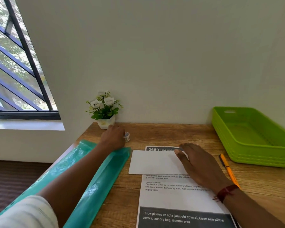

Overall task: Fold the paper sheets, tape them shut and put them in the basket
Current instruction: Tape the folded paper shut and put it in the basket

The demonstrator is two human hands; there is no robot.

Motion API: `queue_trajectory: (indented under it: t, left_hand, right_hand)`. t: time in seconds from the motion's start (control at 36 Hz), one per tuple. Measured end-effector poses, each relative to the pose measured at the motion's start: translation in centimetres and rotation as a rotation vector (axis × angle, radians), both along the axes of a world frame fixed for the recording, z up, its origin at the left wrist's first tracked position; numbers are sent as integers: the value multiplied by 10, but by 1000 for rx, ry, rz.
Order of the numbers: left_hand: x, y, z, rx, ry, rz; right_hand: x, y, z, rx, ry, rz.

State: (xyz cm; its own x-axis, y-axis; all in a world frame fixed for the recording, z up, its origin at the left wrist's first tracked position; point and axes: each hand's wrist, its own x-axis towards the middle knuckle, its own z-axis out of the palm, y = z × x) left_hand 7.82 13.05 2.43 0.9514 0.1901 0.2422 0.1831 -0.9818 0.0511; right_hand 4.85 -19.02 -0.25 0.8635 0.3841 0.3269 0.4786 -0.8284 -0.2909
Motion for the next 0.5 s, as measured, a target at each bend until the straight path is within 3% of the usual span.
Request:
queue_trajectory:
  t: [0.11,0.31,0.42,0.5]
  left_hand:
    - [6,-4,-2,51,40,-13]
    - [8,-13,4,-53,28,-41]
    - [-7,-40,20,-353,-104,-137]
    - [-29,-69,30,-720,-135,-187]
  right_hand:
    - [-3,1,3,20,-4,-8]
    - [-2,2,3,44,-25,20]
    - [-3,3,3,47,-40,51]
    - [-2,3,0,45,-17,102]
